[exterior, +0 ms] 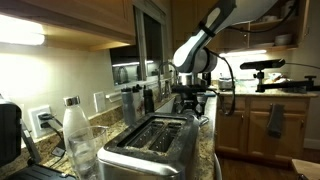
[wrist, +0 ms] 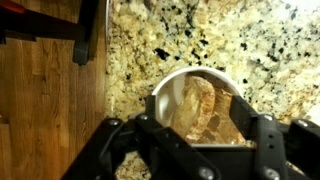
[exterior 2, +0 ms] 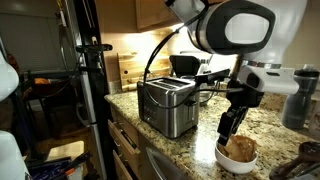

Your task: Put the slices of bread in the toaster

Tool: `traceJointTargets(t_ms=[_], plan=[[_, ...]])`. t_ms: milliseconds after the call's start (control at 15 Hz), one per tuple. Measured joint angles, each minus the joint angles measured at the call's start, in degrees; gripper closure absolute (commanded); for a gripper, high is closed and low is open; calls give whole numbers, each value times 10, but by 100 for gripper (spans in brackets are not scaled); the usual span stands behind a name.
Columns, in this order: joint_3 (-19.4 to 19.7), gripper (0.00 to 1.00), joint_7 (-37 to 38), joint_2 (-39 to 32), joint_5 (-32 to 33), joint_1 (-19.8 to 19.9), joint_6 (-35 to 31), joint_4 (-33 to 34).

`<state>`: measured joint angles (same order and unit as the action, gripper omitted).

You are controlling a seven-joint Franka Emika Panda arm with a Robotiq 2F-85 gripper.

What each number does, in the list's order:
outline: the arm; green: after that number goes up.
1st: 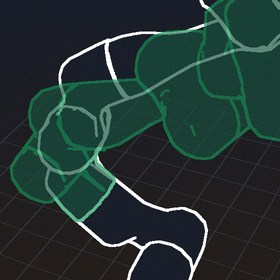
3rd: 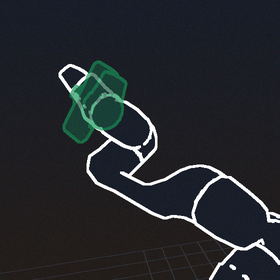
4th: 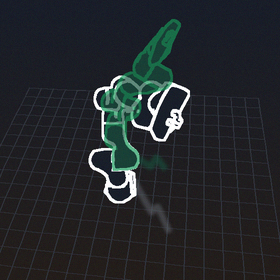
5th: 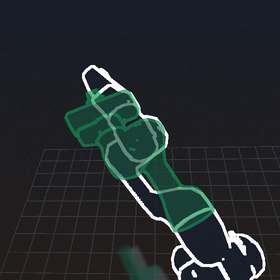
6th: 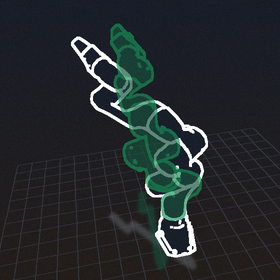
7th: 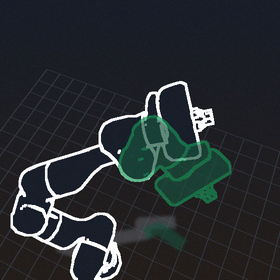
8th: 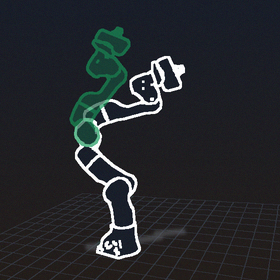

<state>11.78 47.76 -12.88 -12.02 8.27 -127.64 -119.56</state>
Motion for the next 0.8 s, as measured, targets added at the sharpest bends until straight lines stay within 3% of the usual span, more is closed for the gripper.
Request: traceJointTargets(t_ms=[200, 467, 600, 800], plan=[[1, 60, 0, -2, 0, 0, 0, 0], [2, 92, 0, -6, 0, 0, 0, 1], [3, 95, 0, -11, 0, 0, 0, 4], [3, 91, 0, -13, 0, 0, 1, 7]])
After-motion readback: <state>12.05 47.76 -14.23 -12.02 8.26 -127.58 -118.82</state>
